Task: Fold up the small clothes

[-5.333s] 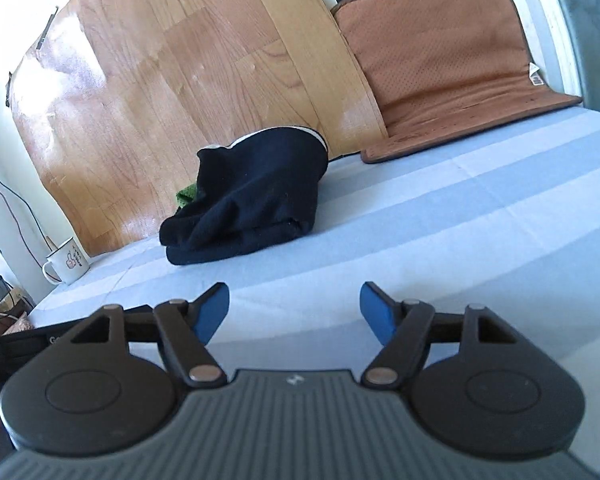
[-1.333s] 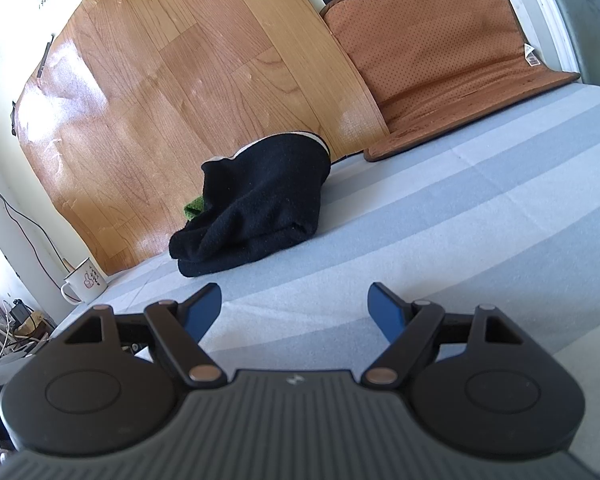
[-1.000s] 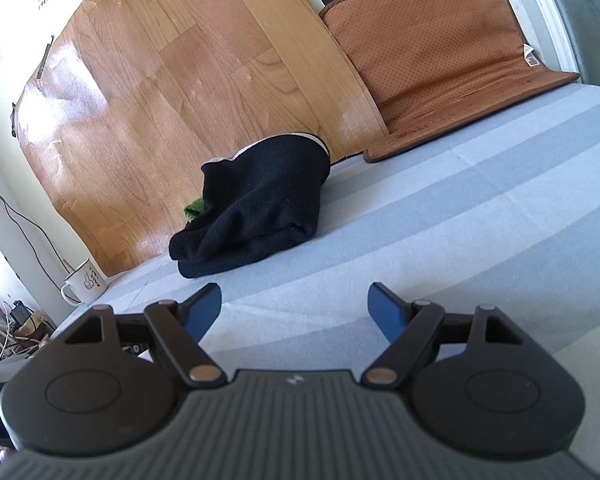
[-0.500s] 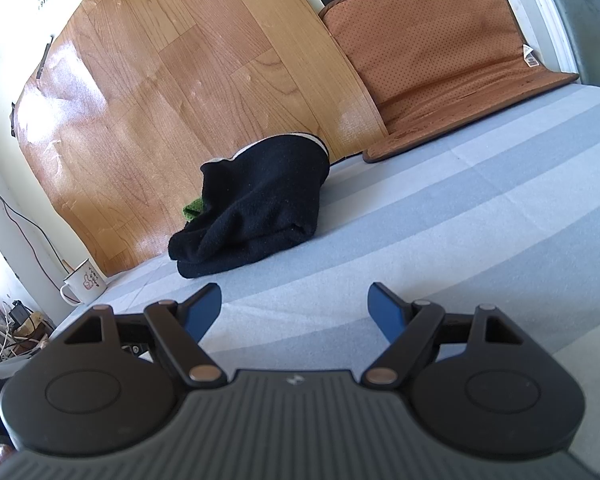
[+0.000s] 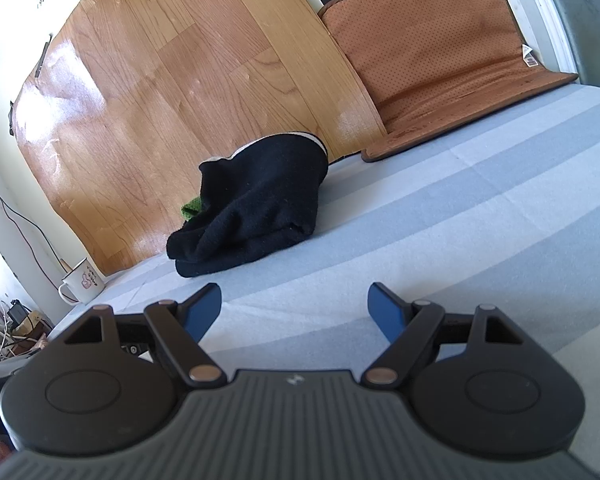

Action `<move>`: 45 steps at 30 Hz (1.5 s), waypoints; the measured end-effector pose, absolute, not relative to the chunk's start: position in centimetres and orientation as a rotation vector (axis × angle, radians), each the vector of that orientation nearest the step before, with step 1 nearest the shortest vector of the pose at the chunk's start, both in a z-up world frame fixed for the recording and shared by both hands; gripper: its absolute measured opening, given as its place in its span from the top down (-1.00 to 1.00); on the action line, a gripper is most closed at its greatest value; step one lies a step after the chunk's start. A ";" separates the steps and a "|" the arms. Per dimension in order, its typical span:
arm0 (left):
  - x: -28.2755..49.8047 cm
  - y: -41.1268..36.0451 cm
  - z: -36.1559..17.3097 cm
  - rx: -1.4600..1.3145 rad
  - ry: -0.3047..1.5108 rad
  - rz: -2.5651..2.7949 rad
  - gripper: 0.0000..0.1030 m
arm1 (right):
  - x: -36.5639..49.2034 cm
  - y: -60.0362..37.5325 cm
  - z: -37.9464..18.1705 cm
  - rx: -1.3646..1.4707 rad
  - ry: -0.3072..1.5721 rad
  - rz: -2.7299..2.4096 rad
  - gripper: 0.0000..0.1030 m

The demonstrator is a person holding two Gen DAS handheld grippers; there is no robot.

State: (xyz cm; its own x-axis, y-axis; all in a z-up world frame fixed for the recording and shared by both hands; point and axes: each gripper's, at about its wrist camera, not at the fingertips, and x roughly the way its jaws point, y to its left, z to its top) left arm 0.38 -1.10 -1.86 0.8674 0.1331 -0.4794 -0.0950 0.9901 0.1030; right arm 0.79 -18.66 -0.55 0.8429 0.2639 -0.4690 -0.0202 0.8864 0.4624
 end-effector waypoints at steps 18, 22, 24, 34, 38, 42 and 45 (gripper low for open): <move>0.2 -0.7 -1.6 0.047 0.503 0.118 -1.00 | 0.8 -18.7 -0.4 0.463 0.553 0.155 -0.60; 0.3 -0.8 -1.7 0.057 0.512 0.132 -1.00 | 0.8 -18.6 -0.4 0.463 0.553 0.154 -0.60; 0.4 -0.8 -1.7 0.056 0.519 0.135 -1.00 | 0.8 -18.6 -0.4 0.463 0.553 0.154 -0.60; 0.3 -0.5 -1.7 0.044 0.512 0.133 -1.00 | 0.8 -18.7 -0.6 0.465 0.550 0.152 -0.60; 0.3 -0.5 -1.7 0.045 0.513 0.134 -1.00 | 0.7 -18.7 -0.7 0.465 0.550 0.151 -0.60; 0.4 -0.5 -1.7 0.046 0.515 0.133 -1.00 | 0.7 -18.7 -0.6 0.465 0.551 0.152 -0.60; 0.4 -0.6 -1.7 0.046 0.515 0.132 -1.00 | 0.7 -18.7 -0.6 0.465 0.551 0.153 -0.60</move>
